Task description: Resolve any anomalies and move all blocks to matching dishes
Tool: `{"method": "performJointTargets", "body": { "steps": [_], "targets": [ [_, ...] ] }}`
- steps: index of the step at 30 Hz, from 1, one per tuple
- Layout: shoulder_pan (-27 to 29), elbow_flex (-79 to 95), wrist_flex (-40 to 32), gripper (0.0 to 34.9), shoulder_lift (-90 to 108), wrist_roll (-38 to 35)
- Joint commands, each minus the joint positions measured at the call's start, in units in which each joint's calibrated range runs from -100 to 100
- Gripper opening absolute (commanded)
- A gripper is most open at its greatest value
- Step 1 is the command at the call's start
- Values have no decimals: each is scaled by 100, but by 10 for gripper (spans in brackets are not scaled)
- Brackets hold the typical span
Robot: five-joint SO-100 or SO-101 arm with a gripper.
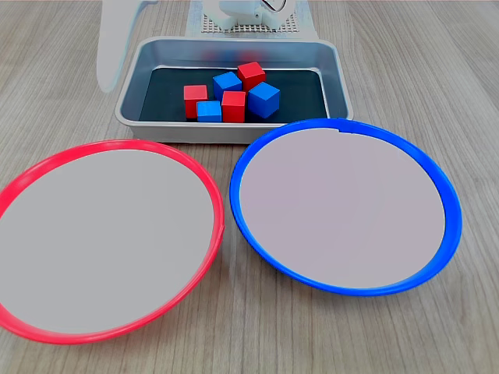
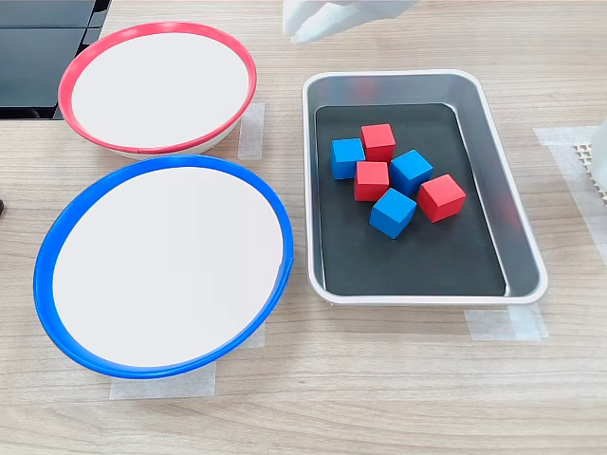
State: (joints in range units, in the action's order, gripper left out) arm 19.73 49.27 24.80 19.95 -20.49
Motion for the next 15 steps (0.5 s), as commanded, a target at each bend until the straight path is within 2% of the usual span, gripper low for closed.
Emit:
{"method": "performJointTargets", "body": {
  "steps": [1,4,11,15],
  "targets": [
    [-162,-34,9,51,193,-10],
    [-199,-153,-90,91,-20,-10],
    [-11,-817,108,108,-865,-112],
    [45,-1081,116,136,-1308,-151]
  ]
}}
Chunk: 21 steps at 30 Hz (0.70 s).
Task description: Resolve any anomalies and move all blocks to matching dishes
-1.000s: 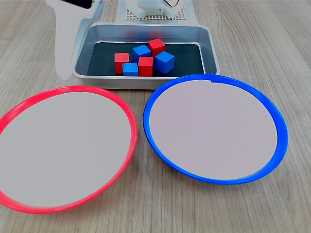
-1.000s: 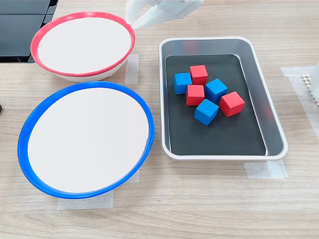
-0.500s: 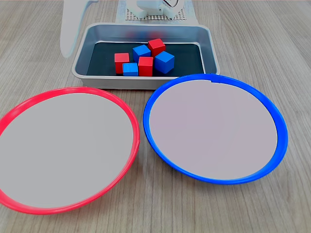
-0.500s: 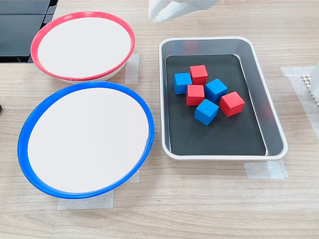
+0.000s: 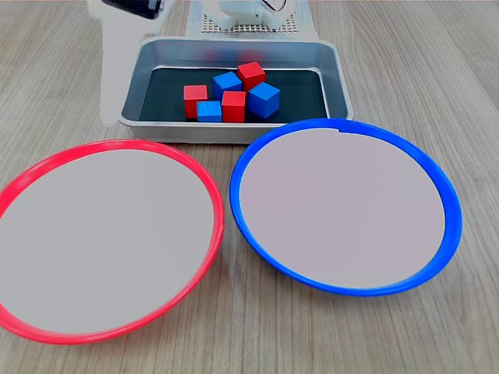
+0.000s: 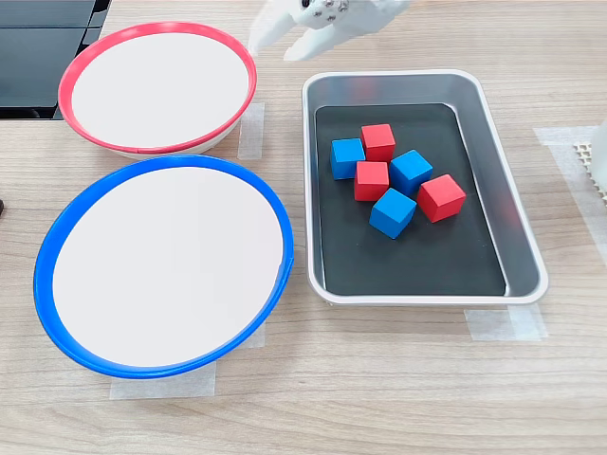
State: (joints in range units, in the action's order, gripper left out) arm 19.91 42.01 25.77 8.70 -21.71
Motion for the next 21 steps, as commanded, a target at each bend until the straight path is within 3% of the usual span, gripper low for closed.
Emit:
{"method": "performJointTargets", "body": {
  "steps": [1,9,14,16,17,21],
  "targets": [
    [28,-392,18,140,-243,-44],
    [-48,-747,-147,139,-703,-20],
    [-217,-1247,-188,89,-1189,-24],
    [-255,-1493,-72,25,-1317,-24],
    [-264,-1557,-23,12,-1334,-24],
    [-245,-1475,126,1,-1224,-49]
  ]
}}
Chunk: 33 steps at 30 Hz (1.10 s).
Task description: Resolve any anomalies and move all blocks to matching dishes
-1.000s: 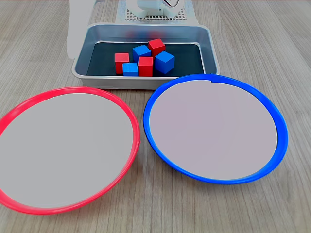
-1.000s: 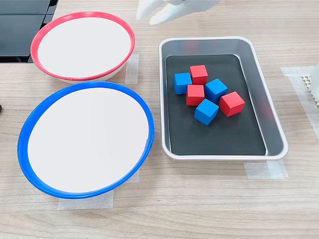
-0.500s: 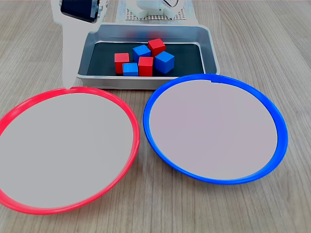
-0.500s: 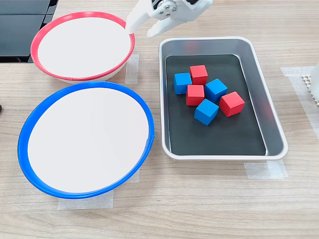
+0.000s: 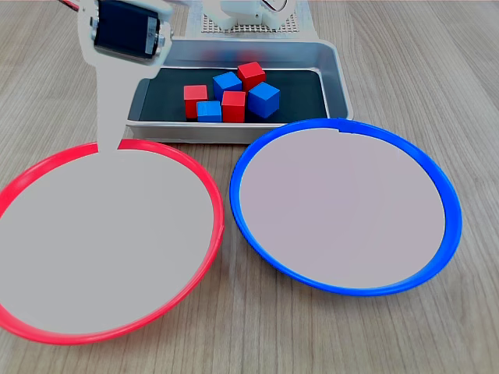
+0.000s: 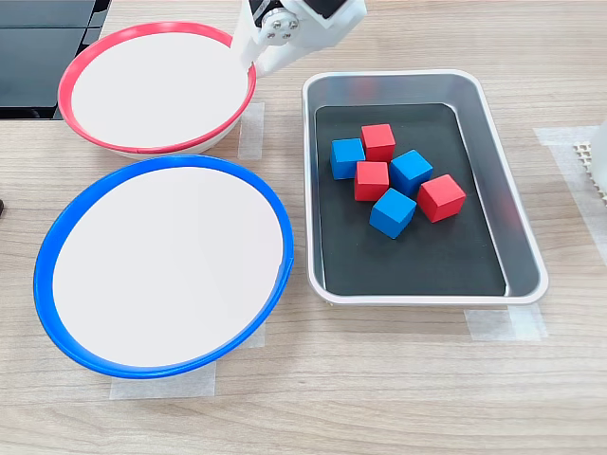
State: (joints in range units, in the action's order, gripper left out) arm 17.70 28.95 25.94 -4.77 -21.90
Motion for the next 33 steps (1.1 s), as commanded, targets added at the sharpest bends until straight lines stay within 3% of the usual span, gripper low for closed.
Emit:
{"method": "performJointTargets", "body": {
  "steps": [1,17,24,26,30,33],
  "targets": [
    [-15,-141,151,1,149,-29],
    [183,150,1232,0,883,-103],
    [211,-86,1372,2,883,-151],
    [230,-41,1628,32,1096,-264],
    [23,351,2577,47,1932,-474],
    [-419,1179,2718,50,2750,-503]
  ]
}}
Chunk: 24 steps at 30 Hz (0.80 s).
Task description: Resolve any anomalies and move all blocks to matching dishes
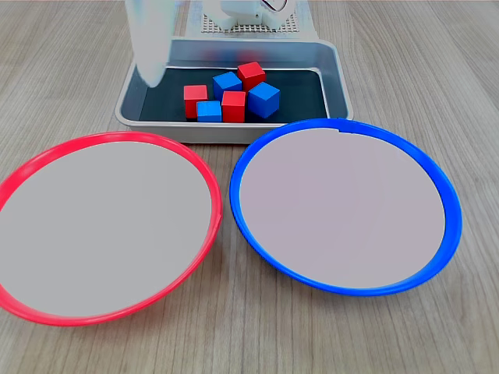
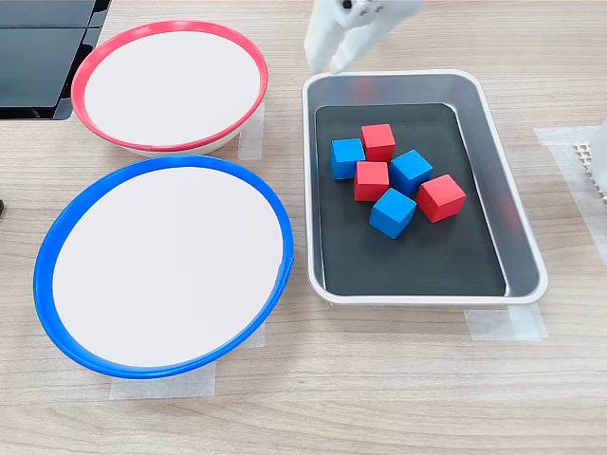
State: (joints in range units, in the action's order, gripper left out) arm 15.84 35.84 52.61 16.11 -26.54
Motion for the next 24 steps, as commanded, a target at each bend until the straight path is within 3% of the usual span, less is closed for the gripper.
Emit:
{"method": "performJointTargets", "body": {
  "steps": [1,11,17,24],
  "targets": [
    [-309,726,-7,56,798,-93],
    [134,1482,-57,71,841,-508],
    [190,1436,-114,127,619,-361],
    [407,1318,-247,126,252,-459]
  ]
}}
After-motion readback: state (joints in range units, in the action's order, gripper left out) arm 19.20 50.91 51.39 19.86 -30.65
